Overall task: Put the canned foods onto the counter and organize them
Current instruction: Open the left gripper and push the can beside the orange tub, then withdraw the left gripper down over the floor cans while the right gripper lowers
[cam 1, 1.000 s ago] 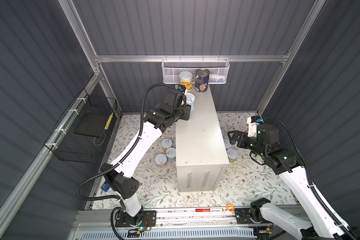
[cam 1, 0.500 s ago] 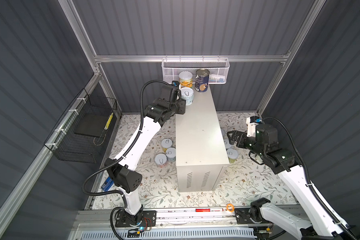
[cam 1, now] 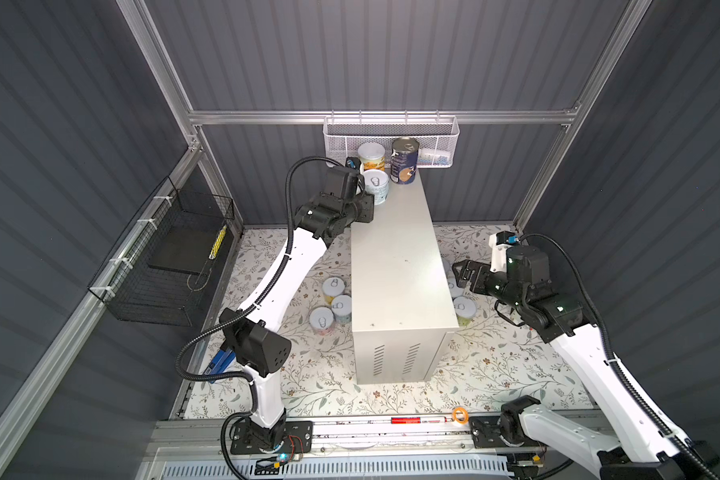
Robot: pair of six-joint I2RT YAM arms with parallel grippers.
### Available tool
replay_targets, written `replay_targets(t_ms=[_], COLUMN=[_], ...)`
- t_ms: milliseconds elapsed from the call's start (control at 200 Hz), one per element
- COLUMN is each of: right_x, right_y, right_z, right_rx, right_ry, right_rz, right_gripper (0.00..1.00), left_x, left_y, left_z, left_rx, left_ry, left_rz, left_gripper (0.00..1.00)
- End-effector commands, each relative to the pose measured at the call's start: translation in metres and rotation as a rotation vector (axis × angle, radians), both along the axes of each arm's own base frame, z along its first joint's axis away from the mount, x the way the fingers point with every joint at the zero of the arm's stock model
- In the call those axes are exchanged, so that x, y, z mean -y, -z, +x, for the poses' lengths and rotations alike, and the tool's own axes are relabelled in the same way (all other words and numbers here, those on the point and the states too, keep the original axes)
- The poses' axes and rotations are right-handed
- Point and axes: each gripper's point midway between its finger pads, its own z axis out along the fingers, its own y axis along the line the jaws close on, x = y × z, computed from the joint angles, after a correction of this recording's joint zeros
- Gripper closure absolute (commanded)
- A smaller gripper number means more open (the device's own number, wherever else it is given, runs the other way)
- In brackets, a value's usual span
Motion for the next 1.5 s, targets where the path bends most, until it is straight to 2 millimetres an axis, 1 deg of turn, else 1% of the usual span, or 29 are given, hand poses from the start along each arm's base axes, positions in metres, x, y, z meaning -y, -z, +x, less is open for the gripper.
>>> replay_targets(t_ms=[0,235,400,500,550,635,755,901,956,1036,1196,1206,1221,1246,1321,1371,1496], right_x=[0.0,0.001,0.003,0.003,0.004,0.006,0.01,0.012,0.012,0.01,0.003,0.003,0.002,0.001,-0.003,-0.004,-0.009], right_y=[-0.007,-0.003,-0.001,0.001,0.005,0.011,0.026,0.043,0.051,0.066,0.102,0.104,0.107,0.112,0.124,0.132,0.152], right_z=[0.005,0.005,0.004,0.002,0.0,-0.006,-0.017,-0.033,-0.038,-0.047,-0.065,-0.066,-0.067,-0.07,-0.077,-0.08,-0.081], right_rx=[0.025,0.017,0.01,0.001,-0.011,-0.028,-0.063,-0.102,-0.121,-0.162,-0.261,-0.267,-0.275,-0.288,-0.309,-0.319,-0.347], right_ry=[-0.006,-0.002,0.004,0.001,0.001,0.003,0.009,0.005,0.006,-0.001,-0.023,-0.023,-0.024,-0.027,-0.027,-0.022,-0.017], right_rz=[-0.005,-0.011,-0.016,-0.014,-0.017,-0.019,-0.026,-0.011,-0.002,0.02,0.061,0.061,0.065,0.068,0.059,0.053,0.062], right_gripper=[0.01,0.01,0.01,0.01,0.01,0.01,0.01,0.01,0.01,0.01,0.01,0.01,0.01,0.01,0.01,0.01,0.01], left_x=[-0.006,-0.008,-0.009,-0.01,-0.012,-0.018,-0.03,-0.058,-0.07,-0.085,-0.118,-0.121,-0.125,-0.129,-0.137,-0.139,-0.141], left_y=[-0.004,0.004,0.007,0.008,0.006,0.002,-0.004,-0.006,-0.003,0.008,0.043,0.042,0.055,0.062,0.081,0.095,0.128], left_z=[0.008,0.012,0.013,0.009,0.005,-0.007,-0.035,-0.074,-0.087,-0.104,-0.139,-0.142,-0.146,-0.152,-0.167,-0.176,-0.191], left_rx=[0.013,-0.002,-0.004,-0.011,-0.012,-0.01,-0.01,-0.013,-0.018,-0.042,-0.09,-0.087,-0.106,-0.113,-0.134,-0.156,-0.205], left_ry=[-0.025,-0.037,-0.044,-0.039,-0.038,-0.034,-0.025,-0.063,-0.086,-0.115,-0.206,-0.215,-0.227,-0.237,-0.261,-0.26,-0.268], left_rz=[-0.021,-0.011,-0.016,-0.016,-0.014,-0.013,-0.033,-0.028,-0.013,0.005,0.022,0.018,0.028,0.023,-0.014,-0.038,-0.082], left_gripper=[0.38,0.35,0.31,0.25,0.22,0.17,0.13,0.11,0.11,0.1,0.11,0.11,0.11,0.11,0.11,0.11,0.11])
